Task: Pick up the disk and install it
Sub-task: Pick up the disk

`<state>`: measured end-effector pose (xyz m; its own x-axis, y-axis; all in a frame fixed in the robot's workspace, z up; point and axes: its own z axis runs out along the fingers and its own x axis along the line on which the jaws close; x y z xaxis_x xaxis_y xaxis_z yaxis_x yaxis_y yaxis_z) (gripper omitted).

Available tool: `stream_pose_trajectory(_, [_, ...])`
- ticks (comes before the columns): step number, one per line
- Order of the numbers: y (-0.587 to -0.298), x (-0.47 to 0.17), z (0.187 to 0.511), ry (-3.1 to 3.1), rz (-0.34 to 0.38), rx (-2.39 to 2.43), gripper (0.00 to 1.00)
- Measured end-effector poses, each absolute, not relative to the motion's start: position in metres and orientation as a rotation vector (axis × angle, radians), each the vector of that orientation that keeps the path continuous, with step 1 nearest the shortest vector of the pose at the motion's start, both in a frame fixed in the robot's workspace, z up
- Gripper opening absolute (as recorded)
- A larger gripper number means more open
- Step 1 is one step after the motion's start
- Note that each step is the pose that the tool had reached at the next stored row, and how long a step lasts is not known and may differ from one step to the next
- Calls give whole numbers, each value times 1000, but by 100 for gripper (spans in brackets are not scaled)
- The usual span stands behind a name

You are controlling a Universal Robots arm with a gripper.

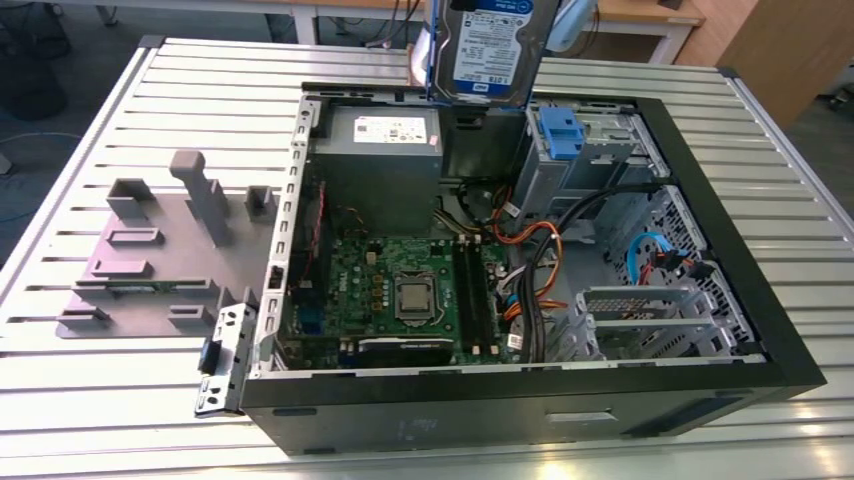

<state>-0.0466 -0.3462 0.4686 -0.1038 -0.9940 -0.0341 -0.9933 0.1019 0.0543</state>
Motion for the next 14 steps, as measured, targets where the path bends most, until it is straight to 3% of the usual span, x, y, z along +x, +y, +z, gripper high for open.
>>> stream_pose_trajectory(14, [-354, -47, 469, -2328, -110, 2100, 37])
